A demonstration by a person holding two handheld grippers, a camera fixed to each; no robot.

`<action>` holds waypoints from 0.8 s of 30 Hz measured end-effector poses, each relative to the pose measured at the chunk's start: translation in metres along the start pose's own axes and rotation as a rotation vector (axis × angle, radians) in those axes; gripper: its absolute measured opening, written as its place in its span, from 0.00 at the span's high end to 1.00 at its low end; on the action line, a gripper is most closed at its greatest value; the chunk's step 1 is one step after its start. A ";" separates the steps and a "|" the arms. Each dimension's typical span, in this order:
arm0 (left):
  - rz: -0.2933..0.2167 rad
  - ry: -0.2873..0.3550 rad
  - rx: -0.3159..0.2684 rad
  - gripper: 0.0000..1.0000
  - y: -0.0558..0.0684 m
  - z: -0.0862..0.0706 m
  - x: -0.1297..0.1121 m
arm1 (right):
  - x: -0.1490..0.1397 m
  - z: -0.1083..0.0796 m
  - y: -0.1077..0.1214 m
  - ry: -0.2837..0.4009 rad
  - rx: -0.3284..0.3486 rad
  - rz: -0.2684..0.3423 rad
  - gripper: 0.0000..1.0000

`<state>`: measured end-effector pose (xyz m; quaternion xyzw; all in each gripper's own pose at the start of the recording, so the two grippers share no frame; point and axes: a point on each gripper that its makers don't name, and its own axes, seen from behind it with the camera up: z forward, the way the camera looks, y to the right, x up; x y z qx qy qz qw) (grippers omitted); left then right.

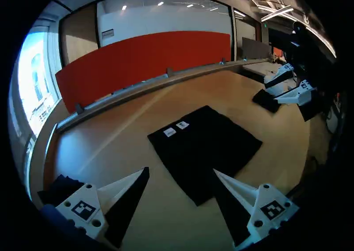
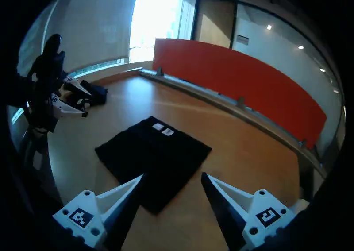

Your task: Fold towel

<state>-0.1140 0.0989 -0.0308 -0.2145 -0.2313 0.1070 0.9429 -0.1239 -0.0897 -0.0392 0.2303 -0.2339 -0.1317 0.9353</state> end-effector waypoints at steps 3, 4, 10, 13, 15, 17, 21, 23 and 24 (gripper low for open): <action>0.013 -0.025 -0.015 0.04 0.005 0.007 -0.014 | -0.010 0.006 -0.003 -0.019 0.010 -0.004 0.08; 0.016 -0.032 -0.020 0.04 0.007 0.010 -0.018 | -0.014 0.008 -0.005 -0.024 0.014 -0.007 0.08; 0.026 -0.075 -0.041 0.04 0.013 0.023 -0.041 | -0.033 0.019 -0.011 -0.055 0.029 -0.019 0.08; 0.029 -0.091 -0.050 0.04 0.017 0.029 -0.052 | -0.044 0.024 -0.014 -0.069 0.035 -0.024 0.08; 0.029 -0.102 -0.056 0.04 0.019 0.034 -0.059 | -0.052 0.028 -0.016 -0.079 0.038 -0.026 0.08; 0.028 -0.114 -0.062 0.04 0.021 0.038 -0.067 | -0.060 0.032 -0.018 -0.090 0.041 -0.026 0.08; 0.029 -0.133 -0.067 0.04 0.023 0.047 -0.080 | -0.075 0.038 -0.021 -0.108 0.042 -0.025 0.08; 0.029 -0.142 -0.069 0.04 0.024 0.051 -0.085 | -0.083 0.041 -0.024 -0.119 0.045 -0.020 0.08; 0.028 -0.146 -0.071 0.04 0.025 0.053 -0.088 | -0.087 0.043 -0.025 -0.124 0.046 -0.018 0.08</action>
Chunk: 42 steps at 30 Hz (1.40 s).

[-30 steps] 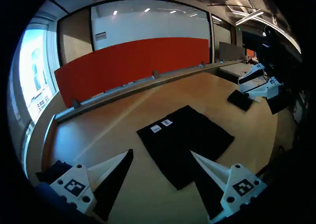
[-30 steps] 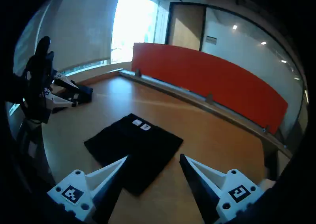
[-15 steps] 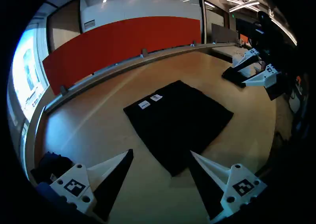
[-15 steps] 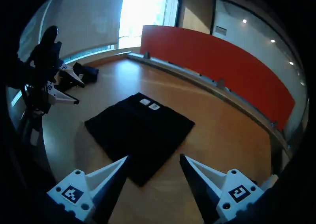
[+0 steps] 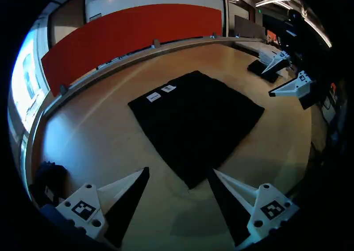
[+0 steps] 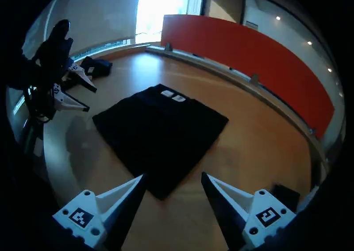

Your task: Fold towel

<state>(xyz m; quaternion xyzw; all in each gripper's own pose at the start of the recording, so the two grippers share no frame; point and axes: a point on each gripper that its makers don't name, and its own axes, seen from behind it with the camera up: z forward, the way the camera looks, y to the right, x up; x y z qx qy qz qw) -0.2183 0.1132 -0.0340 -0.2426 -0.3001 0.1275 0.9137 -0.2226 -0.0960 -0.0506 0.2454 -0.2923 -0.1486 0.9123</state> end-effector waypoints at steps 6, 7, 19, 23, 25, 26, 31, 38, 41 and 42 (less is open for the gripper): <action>-0.005 -0.024 -0.012 0.04 0.004 0.012 -0.011 | -0.019 0.010 -0.006 -0.031 0.010 0.004 0.08; -0.006 -0.028 -0.013 0.04 0.005 0.013 -0.013 | -0.022 0.012 -0.007 -0.036 0.012 0.004 0.08; -0.027 -0.087 -0.054 0.04 0.019 0.024 -0.031 | -0.045 0.025 -0.013 -0.082 0.029 0.024 0.08; -0.041 -0.116 -0.067 0.05 0.023 0.024 -0.037 | -0.049 0.026 -0.015 -0.091 0.036 0.025 0.09; -0.050 -0.129 -0.075 0.06 0.026 0.026 -0.040 | -0.051 0.026 -0.017 -0.100 0.044 0.026 0.12; -0.055 -0.137 -0.079 0.07 0.027 0.026 -0.042 | -0.053 0.026 -0.018 -0.107 0.049 0.027 0.14; -0.052 -0.135 -0.071 0.15 0.028 0.027 -0.041 | -0.055 0.027 -0.020 -0.115 0.060 0.032 0.23; -0.062 -0.143 -0.048 0.22 0.025 0.027 -0.041 | -0.055 0.029 -0.026 -0.125 0.085 0.059 0.40; -0.074 -0.146 -0.044 0.24 0.024 0.026 -0.041 | -0.054 0.031 -0.026 -0.121 0.082 0.067 0.44; -0.074 -0.147 -0.043 0.24 0.024 0.026 -0.041 | -0.053 0.031 -0.026 -0.121 0.082 0.067 0.45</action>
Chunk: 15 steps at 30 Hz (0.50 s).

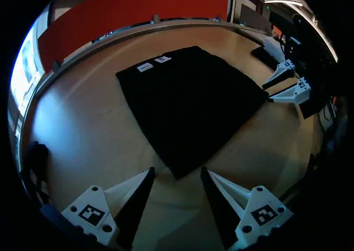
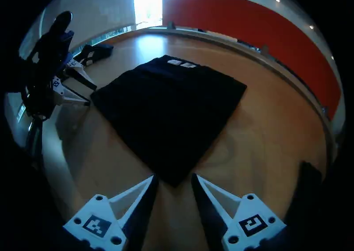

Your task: Fold towel

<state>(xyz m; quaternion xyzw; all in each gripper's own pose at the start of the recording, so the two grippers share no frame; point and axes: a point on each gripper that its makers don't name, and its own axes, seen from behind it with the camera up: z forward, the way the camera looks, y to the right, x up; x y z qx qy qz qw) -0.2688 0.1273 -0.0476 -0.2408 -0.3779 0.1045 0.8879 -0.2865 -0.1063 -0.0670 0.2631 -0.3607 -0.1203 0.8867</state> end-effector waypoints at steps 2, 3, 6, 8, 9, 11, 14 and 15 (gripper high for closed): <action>0.003 -0.002 0.004 0.26 0.000 0.000 0.000 | 0.000 0.000 0.000 0.000 0.001 -0.002 0.49; 0.005 -0.003 0.005 0.27 0.000 0.000 0.000 | 0.000 0.000 -0.001 0.001 0.002 -0.003 0.51; 0.012 -0.005 0.006 0.32 0.001 0.000 0.000 | 0.001 0.000 -0.001 0.001 0.004 -0.006 0.60; 0.011 -0.008 0.006 0.34 0.002 0.000 0.000 | 0.001 0.000 -0.001 0.001 0.003 -0.006 0.67; 0.010 -0.010 0.007 0.37 0.002 0.000 0.000 | 0.001 0.001 -0.001 0.002 0.003 -0.007 0.69; 0.009 -0.014 0.008 0.43 0.002 0.000 0.001 | 0.001 0.001 -0.002 0.003 0.003 -0.011 0.71; 0.004 -0.019 0.011 0.48 0.002 0.000 0.001 | 0.002 0.001 -0.003 0.003 0.003 -0.019 0.75; 0.004 -0.020 0.011 0.49 0.002 0.000 0.001 | 0.002 0.001 -0.003 0.002 0.003 -0.021 0.76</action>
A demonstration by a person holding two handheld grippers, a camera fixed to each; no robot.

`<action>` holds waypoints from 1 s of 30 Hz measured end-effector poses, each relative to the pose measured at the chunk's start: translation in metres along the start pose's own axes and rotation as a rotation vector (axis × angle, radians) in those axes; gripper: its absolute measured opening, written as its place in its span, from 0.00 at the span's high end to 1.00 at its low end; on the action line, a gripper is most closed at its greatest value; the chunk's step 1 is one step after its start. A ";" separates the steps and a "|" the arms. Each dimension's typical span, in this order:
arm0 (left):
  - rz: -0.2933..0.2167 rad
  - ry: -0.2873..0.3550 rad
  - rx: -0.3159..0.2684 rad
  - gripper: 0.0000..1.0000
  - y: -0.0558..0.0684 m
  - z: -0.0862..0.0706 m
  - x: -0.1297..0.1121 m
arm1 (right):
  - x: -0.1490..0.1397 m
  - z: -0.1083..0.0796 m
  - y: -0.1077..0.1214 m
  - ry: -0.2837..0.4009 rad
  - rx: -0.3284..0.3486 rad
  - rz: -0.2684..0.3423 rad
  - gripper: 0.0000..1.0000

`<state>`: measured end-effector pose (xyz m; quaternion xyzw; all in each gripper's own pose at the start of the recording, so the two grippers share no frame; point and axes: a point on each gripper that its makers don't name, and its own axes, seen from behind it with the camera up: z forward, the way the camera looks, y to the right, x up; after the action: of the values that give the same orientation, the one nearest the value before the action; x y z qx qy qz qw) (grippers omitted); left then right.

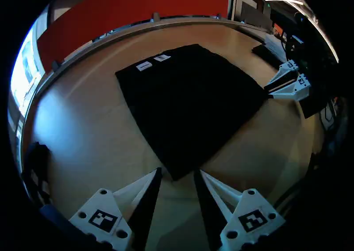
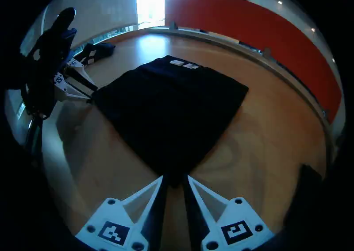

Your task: Fold towel

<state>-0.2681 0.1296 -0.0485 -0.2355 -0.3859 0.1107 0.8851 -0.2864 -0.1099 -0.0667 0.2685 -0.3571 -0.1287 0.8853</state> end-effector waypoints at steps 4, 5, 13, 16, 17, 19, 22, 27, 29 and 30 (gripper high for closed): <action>-0.004 -0.005 0.005 0.65 0.000 0.000 0.000 | 0.001 0.000 0.000 -0.002 0.001 -0.008 0.78; -0.007 -0.006 0.008 0.69 -0.001 -0.001 0.001 | 0.001 0.001 0.000 -0.002 0.001 -0.010 0.78; -0.035 0.001 0.020 0.87 -0.001 -0.002 0.000 | 0.001 0.000 -0.001 -0.012 0.003 -0.012 0.83; -0.033 0.004 0.022 0.89 0.000 -0.003 0.000 | 0.001 -0.001 -0.001 -0.013 0.002 -0.011 0.84; -0.033 0.005 0.022 0.90 0.000 -0.003 0.000 | 0.001 -0.002 -0.001 -0.012 0.001 -0.010 0.84; -0.039 0.005 0.018 0.90 0.001 -0.003 0.001 | 0.002 -0.003 -0.001 -0.011 0.000 -0.010 0.84; -0.054 0.004 0.009 0.90 0.002 -0.003 0.001 | 0.003 -0.005 0.000 -0.008 -0.003 -0.009 0.84; -0.074 0.010 0.003 0.90 0.004 -0.006 0.005 | 0.007 -0.009 0.003 -0.001 -0.010 -0.012 0.84; -0.080 0.012 0.005 0.90 0.004 -0.008 0.006 | 0.009 -0.011 0.003 0.001 -0.010 -0.015 0.84; -0.082 0.013 0.004 0.90 0.004 -0.010 0.007 | 0.010 -0.013 0.003 0.003 -0.010 -0.016 0.84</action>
<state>-0.2562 0.1325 -0.0515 -0.2182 -0.3892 0.0735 0.8919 -0.2706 -0.1067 -0.0674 0.2673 -0.3529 -0.1373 0.8861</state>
